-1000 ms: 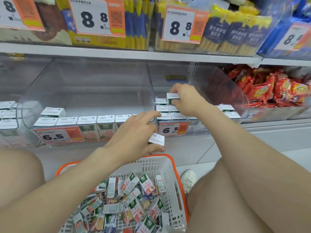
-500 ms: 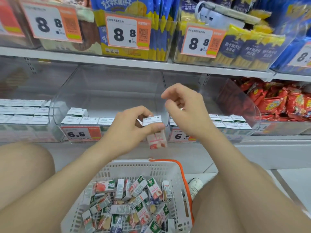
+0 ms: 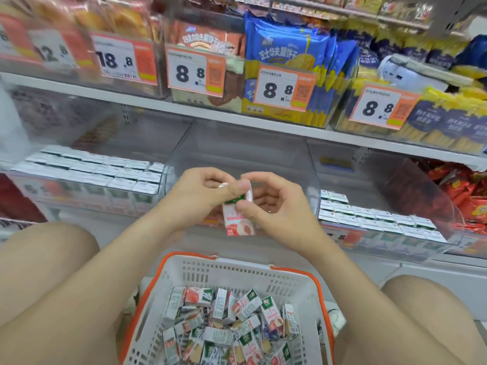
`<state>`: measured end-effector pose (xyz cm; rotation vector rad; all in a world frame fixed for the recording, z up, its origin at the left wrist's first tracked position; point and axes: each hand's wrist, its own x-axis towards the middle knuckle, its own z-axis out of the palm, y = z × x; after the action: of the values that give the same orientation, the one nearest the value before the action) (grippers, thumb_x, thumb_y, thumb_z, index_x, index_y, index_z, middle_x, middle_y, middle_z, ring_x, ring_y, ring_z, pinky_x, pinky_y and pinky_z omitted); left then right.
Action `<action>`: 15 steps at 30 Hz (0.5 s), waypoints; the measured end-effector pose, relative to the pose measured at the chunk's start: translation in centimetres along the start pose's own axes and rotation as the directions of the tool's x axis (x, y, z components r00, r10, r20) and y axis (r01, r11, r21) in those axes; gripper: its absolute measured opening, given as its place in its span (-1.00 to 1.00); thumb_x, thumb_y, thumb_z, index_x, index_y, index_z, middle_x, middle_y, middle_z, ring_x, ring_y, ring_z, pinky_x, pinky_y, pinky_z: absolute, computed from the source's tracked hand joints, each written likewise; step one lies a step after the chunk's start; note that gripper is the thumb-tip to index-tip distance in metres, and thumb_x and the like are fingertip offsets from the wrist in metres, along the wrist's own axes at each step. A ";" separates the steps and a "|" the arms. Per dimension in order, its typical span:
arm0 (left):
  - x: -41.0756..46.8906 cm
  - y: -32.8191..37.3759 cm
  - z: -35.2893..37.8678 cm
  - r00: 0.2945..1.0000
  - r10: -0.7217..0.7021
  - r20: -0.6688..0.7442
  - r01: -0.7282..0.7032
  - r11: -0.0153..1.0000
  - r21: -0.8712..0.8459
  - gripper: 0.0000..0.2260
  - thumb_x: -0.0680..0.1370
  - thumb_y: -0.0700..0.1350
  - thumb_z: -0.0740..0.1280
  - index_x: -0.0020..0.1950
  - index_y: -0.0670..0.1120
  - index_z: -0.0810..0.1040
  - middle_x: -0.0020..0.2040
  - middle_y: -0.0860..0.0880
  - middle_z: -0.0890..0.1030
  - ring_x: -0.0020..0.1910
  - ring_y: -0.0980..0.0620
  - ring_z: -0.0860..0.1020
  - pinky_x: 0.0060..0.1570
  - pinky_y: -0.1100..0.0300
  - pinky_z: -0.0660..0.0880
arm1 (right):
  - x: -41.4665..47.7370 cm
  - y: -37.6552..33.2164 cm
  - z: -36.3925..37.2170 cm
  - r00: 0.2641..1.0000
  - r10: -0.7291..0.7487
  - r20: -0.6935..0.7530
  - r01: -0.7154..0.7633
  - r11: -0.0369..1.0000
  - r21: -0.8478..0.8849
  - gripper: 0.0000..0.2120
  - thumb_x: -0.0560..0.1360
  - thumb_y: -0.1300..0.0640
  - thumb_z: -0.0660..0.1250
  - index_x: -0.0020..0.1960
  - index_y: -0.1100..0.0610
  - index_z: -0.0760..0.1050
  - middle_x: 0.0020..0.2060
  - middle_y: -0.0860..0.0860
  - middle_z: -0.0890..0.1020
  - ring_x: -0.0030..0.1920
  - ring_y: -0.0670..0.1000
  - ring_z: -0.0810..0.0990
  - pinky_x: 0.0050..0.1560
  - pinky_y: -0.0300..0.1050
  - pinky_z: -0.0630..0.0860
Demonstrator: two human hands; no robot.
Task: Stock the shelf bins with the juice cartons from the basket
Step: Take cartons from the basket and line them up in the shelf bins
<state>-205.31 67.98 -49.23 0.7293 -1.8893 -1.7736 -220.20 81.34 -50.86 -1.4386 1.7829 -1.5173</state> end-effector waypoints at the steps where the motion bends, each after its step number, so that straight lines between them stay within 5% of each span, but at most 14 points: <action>1: -0.2 0.1 -0.8 1.000 0.008 -0.019 -0.008 1.000 0.013 -0.52 0.35 0.14 0.60 0.09 -0.17 0.68 -0.10 -0.18 0.76 -0.21 -0.09 0.72 -0.25 0.09 0.61 | 0.3 -0.2 1.0 1.000 -0.011 -0.007 0.011 1.000 -0.010 -0.60 0.50 0.20 0.58 0.29 -0.01 0.60 -0.05 0.10 0.74 -0.04 0.12 0.72 0.00 -0.02 0.67; 7: -1.0 0.8 -7.3 0.991 0.063 -0.116 -0.049 0.992 0.116 -0.60 0.42 0.19 0.57 0.07 -0.06 0.67 -0.08 -0.07 0.77 -0.13 -0.04 0.74 -0.09 0.04 0.66 | 4.0 -2.6 7.5 0.996 -0.086 -0.007 0.084 0.987 -0.140 -0.75 0.54 0.04 0.52 0.20 -0.07 0.63 -0.03 -0.14 0.74 -0.05 -0.05 0.72 0.00 -0.02 0.67; 11: -0.1 0.8 -13.3 0.946 0.051 -0.321 -0.022 0.996 0.091 -0.62 0.73 0.12 0.21 0.01 -0.06 0.72 -0.09 -0.01 0.74 -0.14 -0.02 0.67 -0.08 -0.01 0.64 | 7.8 -3.7 12.5 0.989 -0.104 -0.106 0.090 0.988 -0.129 -0.75 0.54 0.06 0.51 0.21 -0.07 0.61 -0.01 -0.20 0.72 0.00 -0.13 0.67 0.06 -0.11 0.61; 13: 0.9 -0.9 -17.0 0.876 0.124 -0.466 0.058 0.932 0.358 -0.71 0.71 0.01 0.19 0.04 -0.01 0.70 -0.01 0.03 0.72 -0.03 -0.04 0.66 0.00 0.01 0.58 | 9.9 -3.9 15.3 0.987 -0.123 -0.099 0.112 0.987 -0.116 -0.72 0.55 0.10 0.49 0.23 -0.05 0.58 -0.01 -0.19 0.71 0.01 -0.11 0.67 0.08 -0.06 0.62; 15: 1.3 -3.6 -20.6 0.845 0.213 -0.491 0.239 0.672 0.701 -0.70 0.64 0.03 0.16 0.19 -0.04 0.63 0.17 -0.07 0.64 0.16 -0.17 0.58 0.14 -0.01 0.48 | 12.1 -3.7 18.2 0.982 -0.181 -0.046 0.171 0.970 -0.172 -0.69 0.55 0.13 0.48 0.26 -0.02 0.56 0.01 -0.17 0.70 0.00 -0.10 0.67 0.09 -0.03 0.61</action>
<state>-192.73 51.34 -51.30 1.3573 -2.1307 -0.5658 -208.64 62.39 -49.97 -1.6885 1.9022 -1.5427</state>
